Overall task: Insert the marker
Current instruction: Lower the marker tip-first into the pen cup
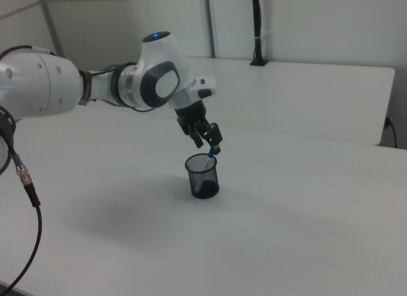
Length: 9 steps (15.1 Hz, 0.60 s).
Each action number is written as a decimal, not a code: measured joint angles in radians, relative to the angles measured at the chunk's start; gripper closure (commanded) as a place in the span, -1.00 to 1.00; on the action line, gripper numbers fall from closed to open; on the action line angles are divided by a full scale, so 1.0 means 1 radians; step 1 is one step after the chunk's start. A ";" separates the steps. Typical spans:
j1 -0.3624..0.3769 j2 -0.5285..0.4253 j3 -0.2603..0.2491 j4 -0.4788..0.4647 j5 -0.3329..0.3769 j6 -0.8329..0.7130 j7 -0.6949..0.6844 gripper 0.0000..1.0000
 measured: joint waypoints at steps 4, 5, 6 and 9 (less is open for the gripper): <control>0.003 -0.076 0.006 0.019 0.060 -0.157 0.001 -1.00; 0.003 -0.099 0.015 0.023 0.075 -0.206 0.000 -1.00; 0.003 -0.124 0.030 0.028 0.087 -0.258 0.000 -1.00; 0.005 -0.198 0.072 0.033 0.110 -0.399 -0.001 -1.00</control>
